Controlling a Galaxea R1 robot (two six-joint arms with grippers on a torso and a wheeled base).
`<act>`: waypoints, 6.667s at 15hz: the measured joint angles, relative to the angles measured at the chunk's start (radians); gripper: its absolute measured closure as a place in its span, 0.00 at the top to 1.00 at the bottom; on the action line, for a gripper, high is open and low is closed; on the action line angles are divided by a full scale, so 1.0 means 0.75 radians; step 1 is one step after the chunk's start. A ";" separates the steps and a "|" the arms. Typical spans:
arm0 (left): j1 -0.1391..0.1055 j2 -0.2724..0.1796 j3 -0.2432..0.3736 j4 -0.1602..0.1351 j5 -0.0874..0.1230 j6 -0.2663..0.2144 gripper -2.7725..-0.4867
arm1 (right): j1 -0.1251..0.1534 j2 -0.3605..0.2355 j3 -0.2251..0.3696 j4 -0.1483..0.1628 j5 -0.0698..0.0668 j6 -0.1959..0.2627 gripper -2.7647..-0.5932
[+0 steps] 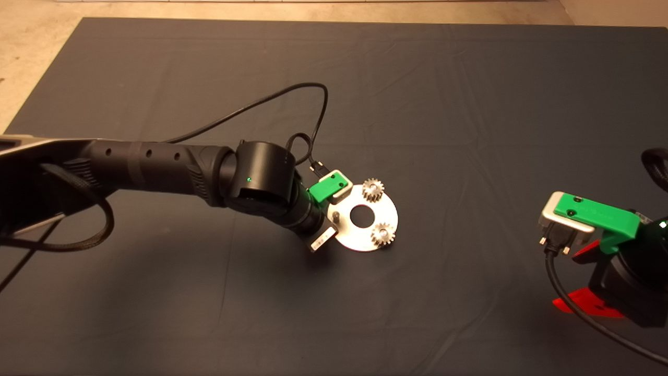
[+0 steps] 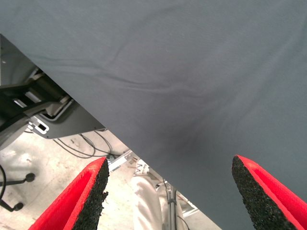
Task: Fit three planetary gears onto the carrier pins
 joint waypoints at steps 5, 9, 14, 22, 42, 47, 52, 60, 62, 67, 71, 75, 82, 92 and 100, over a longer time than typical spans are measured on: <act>-0.057 0.006 0.000 -0.077 0.019 0.005 0.14 | 0.007 -0.008 0.000 0.001 -0.002 0.000 0.60; -0.133 0.010 -0.010 -0.105 0.030 0.006 0.11 | 0.010 -0.011 0.001 0.001 -0.003 0.000 0.60; -0.131 0.006 -0.033 -0.124 0.011 0.004 0.10 | 0.010 -0.011 0.001 0.002 -0.002 0.000 0.60; -0.130 0.011 -0.080 -0.125 -0.088 -0.005 0.10 | 0.011 -0.011 0.001 0.002 -0.002 0.000 0.60; -0.130 0.010 -0.086 -0.107 -0.230 -0.091 0.09 | 0.070 -0.011 0.001 0.003 -0.003 0.000 0.60; -0.130 0.010 -0.086 -0.034 -0.229 -0.092 0.09 | 0.078 -0.011 0.001 0.005 -0.002 0.000 0.60; -0.108 0.013 -0.085 -0.008 -0.228 -0.109 0.09 | 0.080 -0.011 0.001 0.011 -0.002 0.000 0.60; -0.093 0.023 -0.086 -0.006 -0.229 -0.109 0.09 | 0.088 -0.011 0.001 0.017 -0.002 0.001 0.60; -0.086 0.028 -0.086 -0.007 -0.230 -0.108 0.09 | 0.092 -0.011 0.001 0.017 -0.002 0.001 0.60; -0.071 0.028 -0.085 0.015 -0.229 -0.108 0.09 | 0.098 -0.007 0.001 0.019 -0.002 0.001 0.60; -0.071 0.028 -0.085 0.019 -0.230 -0.107 0.09 | 0.115 -0.007 0.001 0.021 -0.002 0.002 0.60; -0.064 0.025 -0.085 0.022 -0.230 -0.106 0.09 | 0.129 -0.007 0.001 0.022 -0.002 0.005 0.60; -0.041 0.018 -0.067 0.031 -0.230 -0.105 0.09 | 0.136 -0.007 0.001 0.022 -0.002 0.005 0.60; -0.035 0.017 -0.062 0.053 -0.230 -0.096 0.09 | 0.157 -0.007 0.001 0.024 -0.002 0.005 0.60; -0.035 0.009 -0.062 0.064 -0.227 -0.090 0.09 | 0.184 -0.007 0.001 0.033 -0.002 0.006 0.60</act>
